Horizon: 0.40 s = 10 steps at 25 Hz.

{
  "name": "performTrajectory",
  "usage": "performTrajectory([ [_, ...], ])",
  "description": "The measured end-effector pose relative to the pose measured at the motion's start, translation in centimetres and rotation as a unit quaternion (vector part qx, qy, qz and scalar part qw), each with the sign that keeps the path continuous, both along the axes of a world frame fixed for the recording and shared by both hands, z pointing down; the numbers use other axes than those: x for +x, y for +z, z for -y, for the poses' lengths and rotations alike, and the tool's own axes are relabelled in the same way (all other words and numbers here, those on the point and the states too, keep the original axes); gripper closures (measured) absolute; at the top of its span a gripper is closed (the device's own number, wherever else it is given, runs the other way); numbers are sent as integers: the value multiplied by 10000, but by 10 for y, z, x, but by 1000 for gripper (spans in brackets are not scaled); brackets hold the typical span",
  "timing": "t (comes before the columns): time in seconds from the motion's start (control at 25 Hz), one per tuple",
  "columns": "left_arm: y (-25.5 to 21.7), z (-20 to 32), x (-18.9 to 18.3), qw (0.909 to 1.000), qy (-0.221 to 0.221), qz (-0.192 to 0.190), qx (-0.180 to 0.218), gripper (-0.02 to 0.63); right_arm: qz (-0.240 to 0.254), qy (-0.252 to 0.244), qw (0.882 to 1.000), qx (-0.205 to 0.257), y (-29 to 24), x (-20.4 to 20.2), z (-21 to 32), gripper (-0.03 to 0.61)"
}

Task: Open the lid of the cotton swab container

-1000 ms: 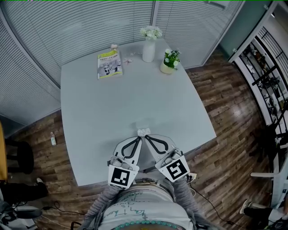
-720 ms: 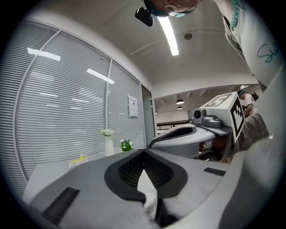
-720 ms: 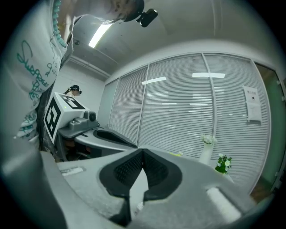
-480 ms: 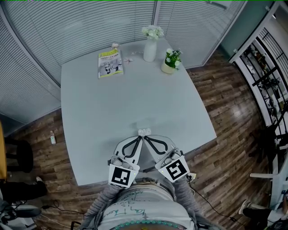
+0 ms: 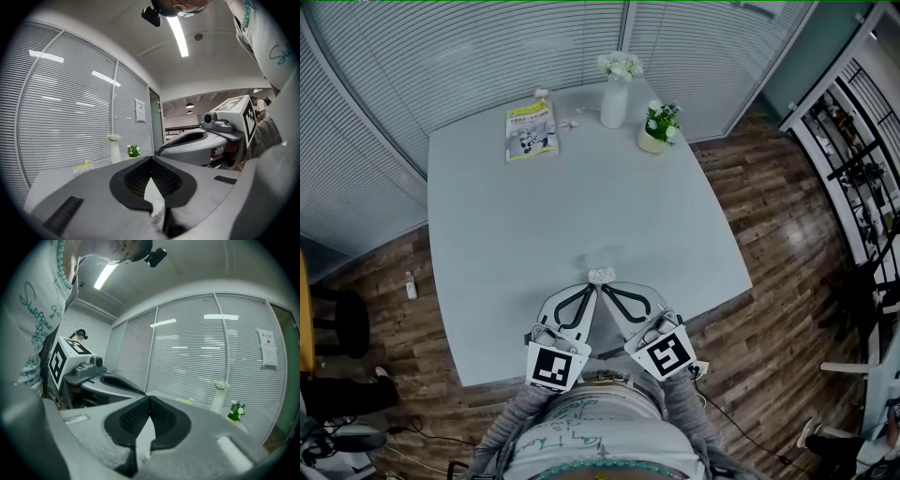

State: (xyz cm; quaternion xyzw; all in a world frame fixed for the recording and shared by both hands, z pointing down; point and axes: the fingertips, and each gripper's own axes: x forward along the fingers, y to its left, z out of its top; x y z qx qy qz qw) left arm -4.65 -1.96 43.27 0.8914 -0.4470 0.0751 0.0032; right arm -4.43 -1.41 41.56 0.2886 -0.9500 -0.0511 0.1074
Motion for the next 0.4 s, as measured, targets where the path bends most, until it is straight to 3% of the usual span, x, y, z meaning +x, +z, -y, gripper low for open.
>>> performTrajectory([
  [0.4,-5,2,3,9999,-25,-102,-60,615,-55,-26,10000,-35,3,2,1,577],
])
